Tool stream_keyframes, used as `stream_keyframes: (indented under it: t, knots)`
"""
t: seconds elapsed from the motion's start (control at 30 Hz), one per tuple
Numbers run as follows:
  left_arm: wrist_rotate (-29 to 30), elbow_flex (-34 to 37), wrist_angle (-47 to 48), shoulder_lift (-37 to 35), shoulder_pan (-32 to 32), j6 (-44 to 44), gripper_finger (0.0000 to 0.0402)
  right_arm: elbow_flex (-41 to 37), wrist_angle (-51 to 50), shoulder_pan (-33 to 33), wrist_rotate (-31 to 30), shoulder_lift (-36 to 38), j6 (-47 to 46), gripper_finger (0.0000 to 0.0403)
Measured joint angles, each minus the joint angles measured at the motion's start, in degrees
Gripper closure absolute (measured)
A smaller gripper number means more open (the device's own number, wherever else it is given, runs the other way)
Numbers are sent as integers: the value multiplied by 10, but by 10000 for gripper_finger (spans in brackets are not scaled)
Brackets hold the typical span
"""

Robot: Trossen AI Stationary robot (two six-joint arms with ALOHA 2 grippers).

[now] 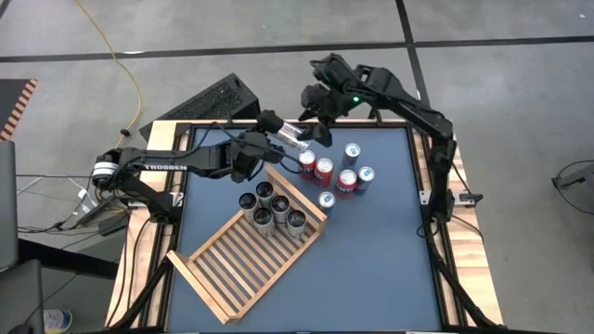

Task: Place canned beverage on shelf
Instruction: Put the white yellow soda can on the shelf aligned with the other white yellow soda cans

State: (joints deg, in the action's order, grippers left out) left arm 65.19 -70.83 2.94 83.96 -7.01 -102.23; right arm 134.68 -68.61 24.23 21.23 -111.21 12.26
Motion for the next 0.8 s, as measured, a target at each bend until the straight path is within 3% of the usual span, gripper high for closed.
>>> stream_keyframes:
  t: [0.3,0.47,0.63,0.8]
  knots:
    - [-56,0,-13,0,4,-21,152,1,8,4,1,-20,2,72]
    - [-72,0,-58,0,3,-49,152,0,-18,5,5,-32,-3,70]
    - [-82,0,-108,1,0,-75,152,0,-16,5,60,-45,-34,71]
    - [-97,0,-106,0,-1,-83,152,0,-14,1,54,-53,-45,77]
